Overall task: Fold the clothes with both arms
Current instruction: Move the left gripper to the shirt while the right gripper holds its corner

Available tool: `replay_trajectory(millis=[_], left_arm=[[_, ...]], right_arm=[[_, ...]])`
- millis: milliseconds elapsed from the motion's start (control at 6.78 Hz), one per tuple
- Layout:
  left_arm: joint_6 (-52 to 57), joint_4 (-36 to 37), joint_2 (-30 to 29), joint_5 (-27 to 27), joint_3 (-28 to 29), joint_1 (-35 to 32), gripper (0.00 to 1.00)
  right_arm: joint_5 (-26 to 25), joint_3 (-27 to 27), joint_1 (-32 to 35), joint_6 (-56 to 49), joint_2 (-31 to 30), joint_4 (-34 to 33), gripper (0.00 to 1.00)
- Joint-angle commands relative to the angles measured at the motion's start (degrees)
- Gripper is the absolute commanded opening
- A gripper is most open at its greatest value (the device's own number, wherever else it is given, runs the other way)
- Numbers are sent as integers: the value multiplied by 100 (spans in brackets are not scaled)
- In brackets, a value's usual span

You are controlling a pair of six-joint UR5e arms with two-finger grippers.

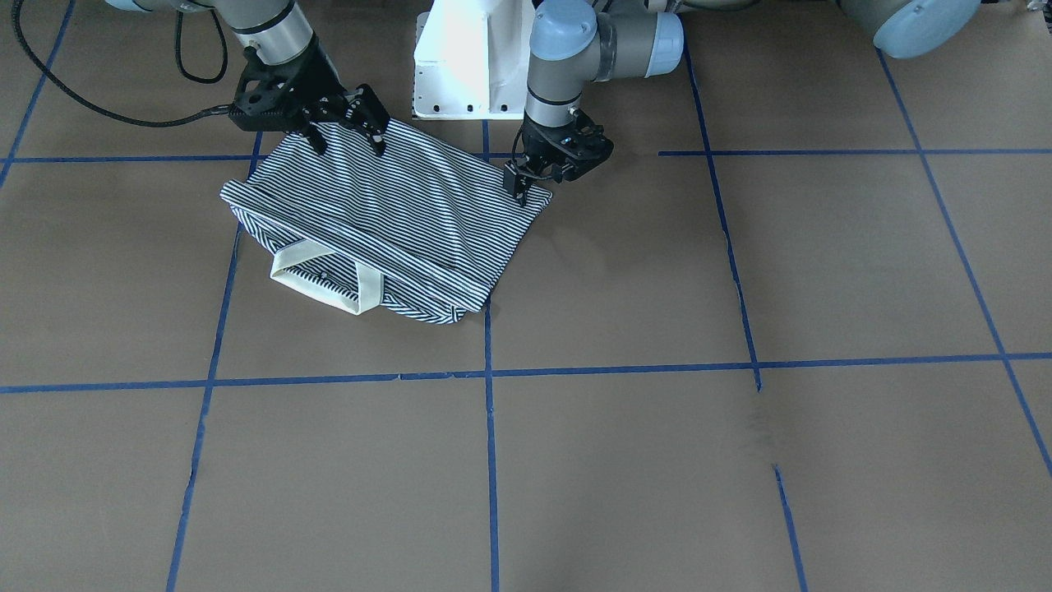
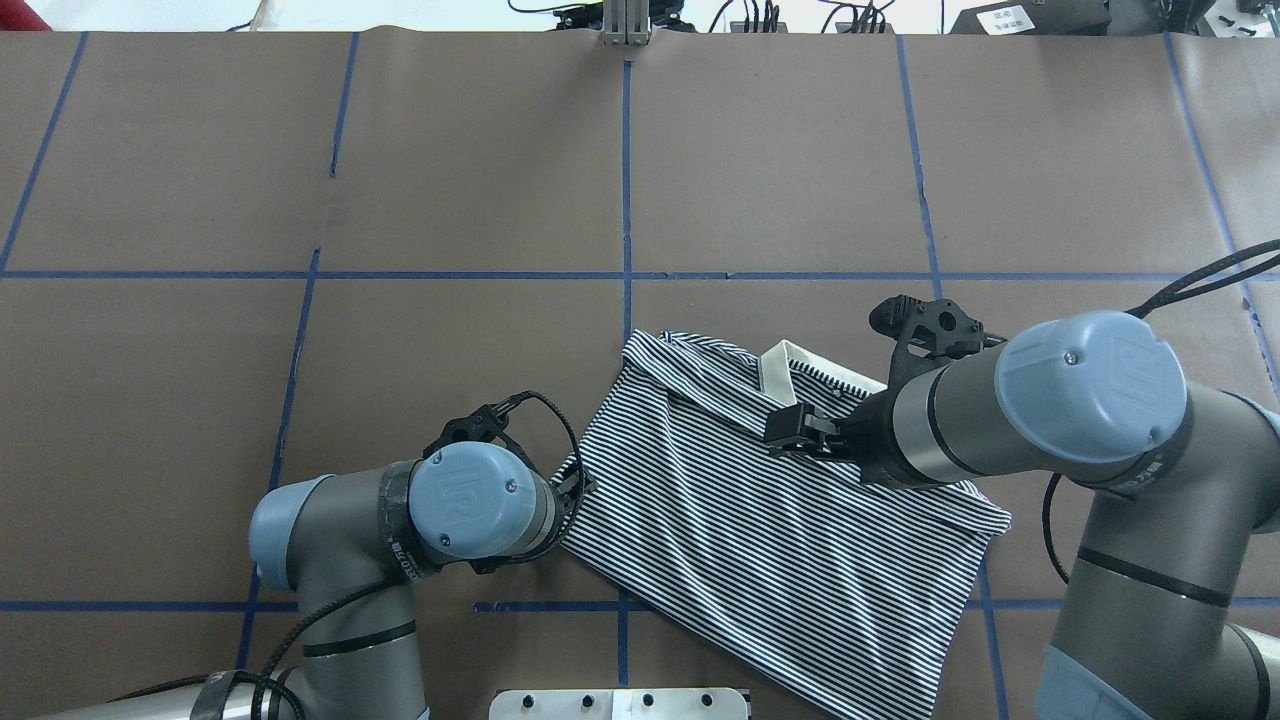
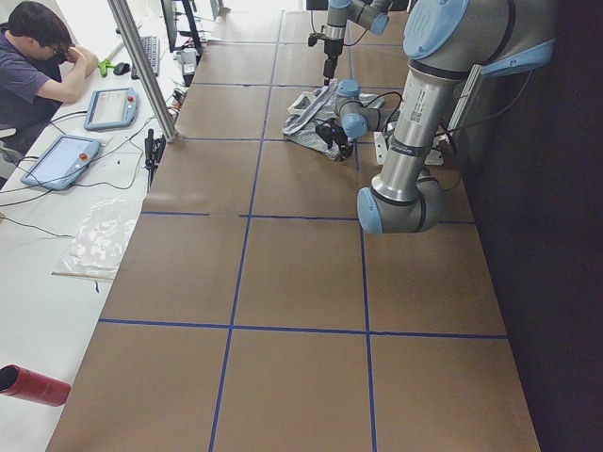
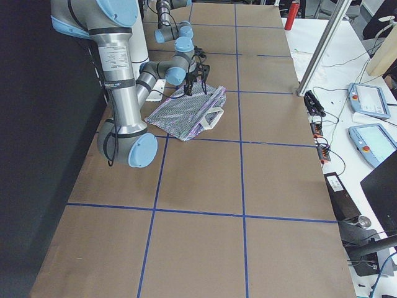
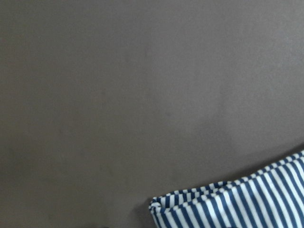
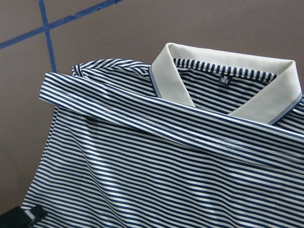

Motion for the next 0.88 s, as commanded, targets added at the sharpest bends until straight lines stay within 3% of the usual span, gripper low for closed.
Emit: replay_trajectory(millis=[0, 147, 295, 737], left_arm=[[1, -7, -36, 49, 44, 0, 82], [9, 2, -36, 49, 35, 0, 50], [53, 11, -36, 66, 18, -8, 0], [220, 20, -45, 49, -44, -227, 0]], right_arm=[[0, -3, 2, 0, -7, 0, 100], [-9, 6, 2, 0, -7, 0, 100], [-9, 6, 2, 0, -15, 0, 100], [-9, 6, 11, 9, -42, 0, 100]])
